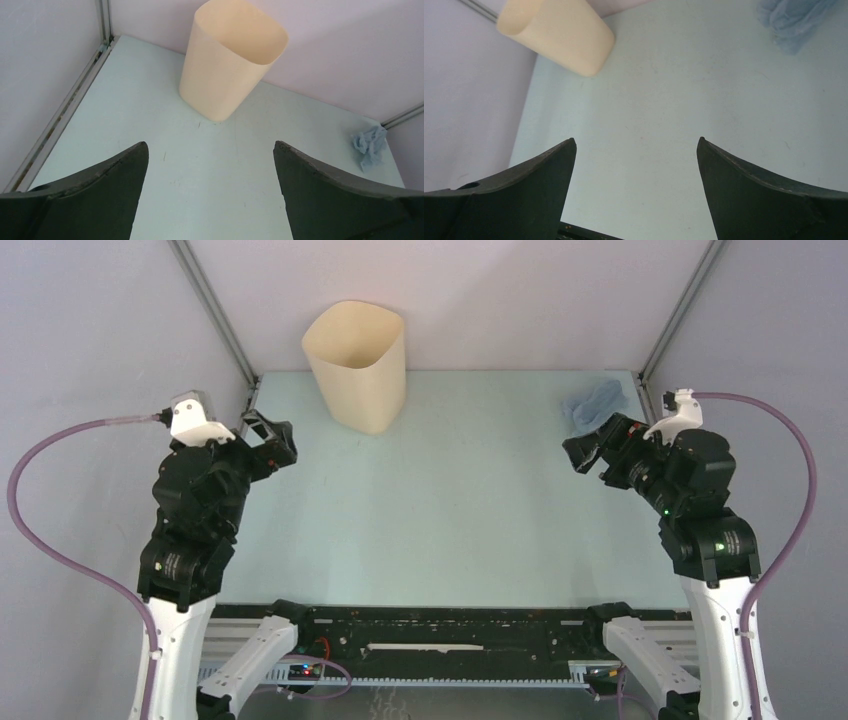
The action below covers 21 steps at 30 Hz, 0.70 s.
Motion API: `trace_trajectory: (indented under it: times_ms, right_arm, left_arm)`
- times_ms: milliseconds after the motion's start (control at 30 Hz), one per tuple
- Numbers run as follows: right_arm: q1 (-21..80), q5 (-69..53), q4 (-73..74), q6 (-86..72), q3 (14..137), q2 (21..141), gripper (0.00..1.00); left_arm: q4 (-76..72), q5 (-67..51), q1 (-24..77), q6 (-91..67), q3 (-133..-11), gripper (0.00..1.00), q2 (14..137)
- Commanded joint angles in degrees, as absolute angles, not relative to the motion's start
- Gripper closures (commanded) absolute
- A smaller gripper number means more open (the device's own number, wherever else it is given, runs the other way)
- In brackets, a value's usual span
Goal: Put the trash bags into the trash bin
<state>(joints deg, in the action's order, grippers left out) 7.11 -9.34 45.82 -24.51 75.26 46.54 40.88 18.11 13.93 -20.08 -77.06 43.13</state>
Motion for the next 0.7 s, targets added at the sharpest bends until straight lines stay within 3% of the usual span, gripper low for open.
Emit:
trace_trajectory:
  times_ms: [0,400,667]
  right_arm:
    - [9.73,-0.59,45.51,-24.1,73.18,46.37,0.0]
    - [12.08,7.17,41.92,-26.21,70.68,50.46,0.0]
    - [-1.74,-2.92,32.9,-33.65,67.69,59.87,0.0]
  left_arm:
    - [40.17,15.14,11.48,-22.54,-73.94,0.0,41.94]
    - [40.76,7.94,9.13,-29.86,-62.32,0.0,36.61]
    - [38.23,2.8,9.05,-34.39,-52.19,0.0,31.31]
